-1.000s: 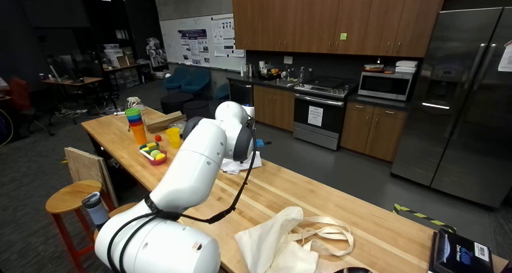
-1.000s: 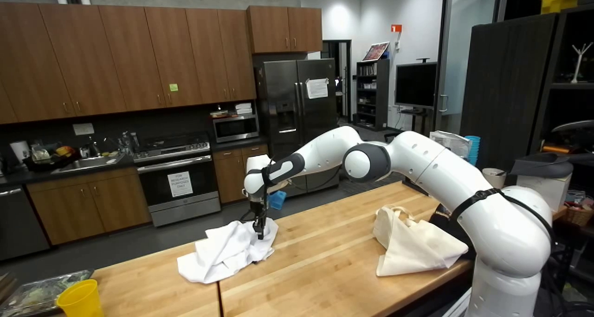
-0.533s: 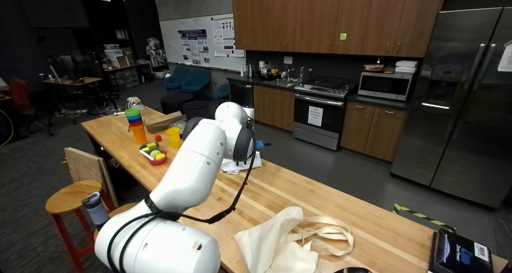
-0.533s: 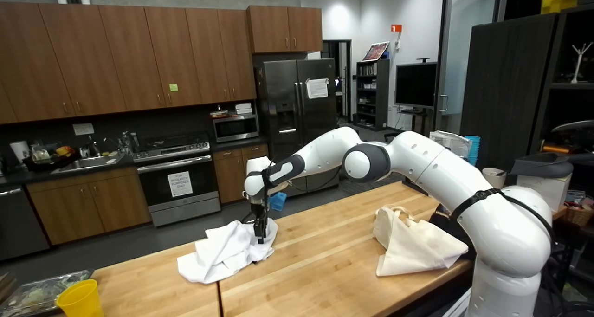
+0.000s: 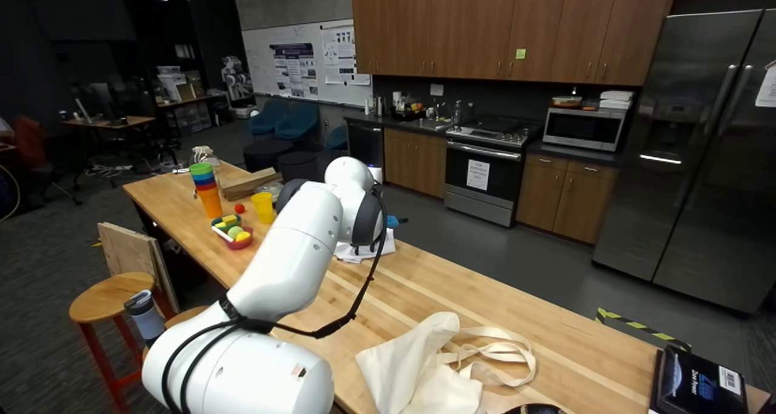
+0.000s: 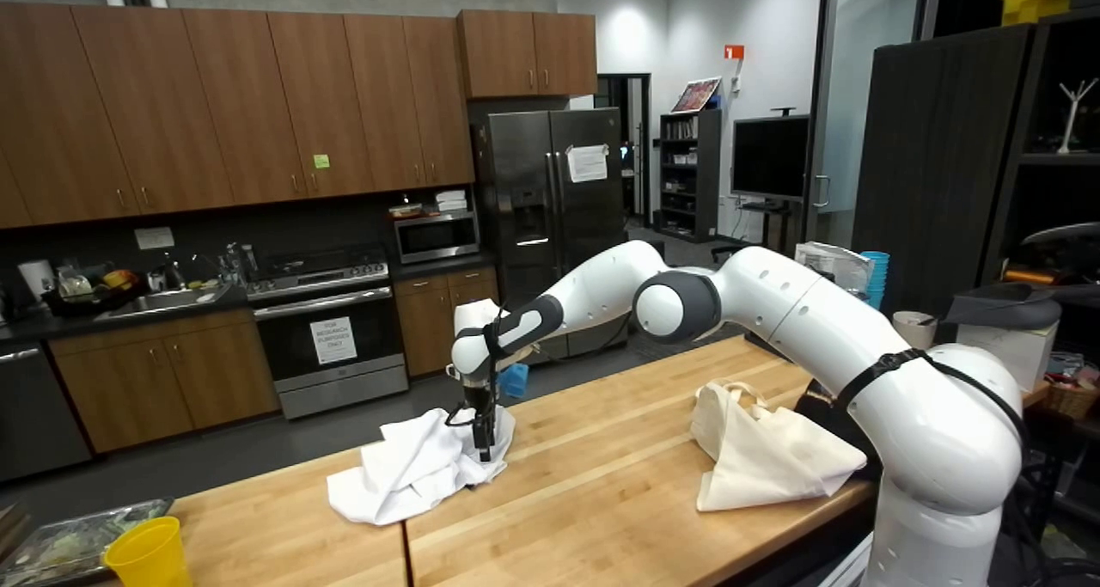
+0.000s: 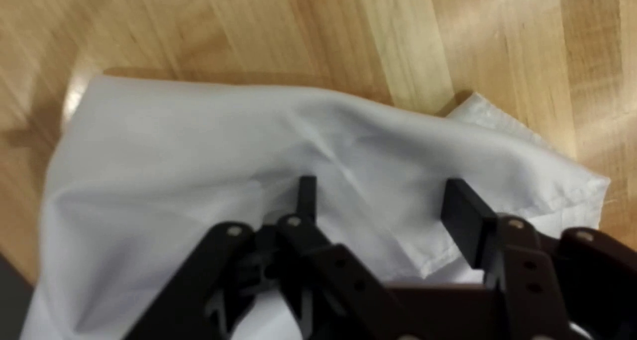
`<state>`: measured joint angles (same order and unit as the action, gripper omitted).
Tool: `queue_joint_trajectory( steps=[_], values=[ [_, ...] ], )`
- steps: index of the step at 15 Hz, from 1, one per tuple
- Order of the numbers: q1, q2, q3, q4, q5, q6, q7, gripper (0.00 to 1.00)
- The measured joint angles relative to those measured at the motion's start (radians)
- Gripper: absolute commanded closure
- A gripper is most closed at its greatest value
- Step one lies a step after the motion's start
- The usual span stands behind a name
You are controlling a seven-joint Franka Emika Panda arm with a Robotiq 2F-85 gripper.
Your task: Move the bag and the white towel to the right
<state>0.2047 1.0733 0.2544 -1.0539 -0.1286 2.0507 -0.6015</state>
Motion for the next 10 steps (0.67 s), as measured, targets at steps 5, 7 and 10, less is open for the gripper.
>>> queue_joint_trajectory(
  steps=[5, 7, 10],
  values=[
    [0.0, 0.0, 0.0, 0.006, -0.006, 0.001, -0.002, 1.0],
    [-0.001, 0.0, 0.0, 0.005, -0.006, 0.005, -0.002, 1.0],
    [-0.009, -0.003, 0.0, -0.007, -0.005, 0.035, -0.002, 1.0]
  ],
)
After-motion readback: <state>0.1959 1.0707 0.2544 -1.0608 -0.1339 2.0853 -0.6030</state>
